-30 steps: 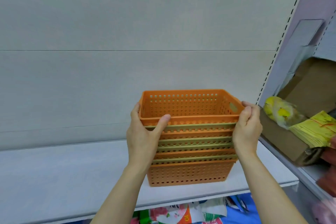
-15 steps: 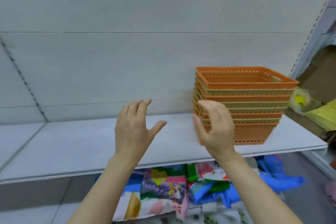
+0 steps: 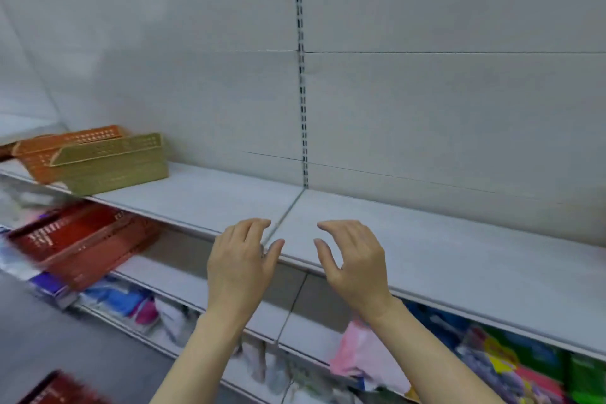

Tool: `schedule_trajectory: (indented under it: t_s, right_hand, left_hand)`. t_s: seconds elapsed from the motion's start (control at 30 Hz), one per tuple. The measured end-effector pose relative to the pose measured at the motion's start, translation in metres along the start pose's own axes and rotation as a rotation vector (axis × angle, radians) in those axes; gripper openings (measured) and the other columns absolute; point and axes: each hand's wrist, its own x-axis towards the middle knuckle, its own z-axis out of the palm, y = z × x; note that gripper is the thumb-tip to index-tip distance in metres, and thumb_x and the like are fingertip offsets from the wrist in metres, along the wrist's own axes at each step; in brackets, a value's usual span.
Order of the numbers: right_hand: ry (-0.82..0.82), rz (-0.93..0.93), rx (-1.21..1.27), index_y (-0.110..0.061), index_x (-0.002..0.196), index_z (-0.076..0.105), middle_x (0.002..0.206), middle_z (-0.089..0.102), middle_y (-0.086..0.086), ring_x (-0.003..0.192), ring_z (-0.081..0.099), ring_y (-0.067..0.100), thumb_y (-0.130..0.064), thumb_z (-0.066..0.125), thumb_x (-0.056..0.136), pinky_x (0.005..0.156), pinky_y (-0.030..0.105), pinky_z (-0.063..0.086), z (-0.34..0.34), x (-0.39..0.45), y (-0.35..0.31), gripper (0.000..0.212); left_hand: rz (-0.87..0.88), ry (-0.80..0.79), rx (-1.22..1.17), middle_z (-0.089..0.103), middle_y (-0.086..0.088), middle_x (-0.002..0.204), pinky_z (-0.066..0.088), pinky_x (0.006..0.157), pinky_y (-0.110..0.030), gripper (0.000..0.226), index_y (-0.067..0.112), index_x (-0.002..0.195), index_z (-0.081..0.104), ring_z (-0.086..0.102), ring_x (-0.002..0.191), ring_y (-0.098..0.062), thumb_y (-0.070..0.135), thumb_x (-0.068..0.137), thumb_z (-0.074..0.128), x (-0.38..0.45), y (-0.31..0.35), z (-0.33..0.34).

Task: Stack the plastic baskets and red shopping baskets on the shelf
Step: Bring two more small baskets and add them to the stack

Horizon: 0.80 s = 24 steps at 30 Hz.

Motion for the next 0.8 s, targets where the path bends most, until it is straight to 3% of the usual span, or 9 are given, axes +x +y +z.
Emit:
schedule_trajectory:
  t_s: [0.33,0.53,0.8]
  right_hand:
    - [-0.101,-0.107,0.218,-0.011,0.097,0.071,0.092,0.07,-0.002,0.085,0.064,0.017,-0.023,0.059,0.089,0.076,0.027,0.048,0.18,0.047,-0.052,0.019]
    - [-0.18,-0.11,0.261,-0.012,0.096,0.072,0.091,0.071,-0.003,0.083,0.066,0.017,-0.027,0.056,0.089,0.071,0.029,0.052,0.269,0.068,-0.078,0.023]
    - [-0.265,-0.069,0.201,-0.012,0.099,0.072,0.094,0.072,-0.001,0.085,0.067,0.02,-0.029,0.052,0.089,0.072,0.032,0.053,0.388,0.108,-0.112,0.028]
  left_hand:
    - [-0.326,-0.009,0.243,0.071,-0.004,0.103,0.051,0.077,-0.04,0.027,0.01,0.109,0.071,0.066,0.09,-0.027,0.024,0.085,0.075,0.004,-0.16,-0.015]
    - [-0.393,-0.007,0.376,0.072,-0.006,0.098,0.053,0.071,-0.04,0.031,0.009,0.104,0.073,0.068,0.083,-0.03,0.021,0.077,0.082,0.016,-0.249,-0.021]
    - [-0.424,-0.031,0.392,0.072,-0.006,0.098,0.052,0.076,-0.041,0.029,0.01,0.107,0.072,0.066,0.086,-0.03,0.026,0.083,0.076,0.06,-0.386,-0.021]
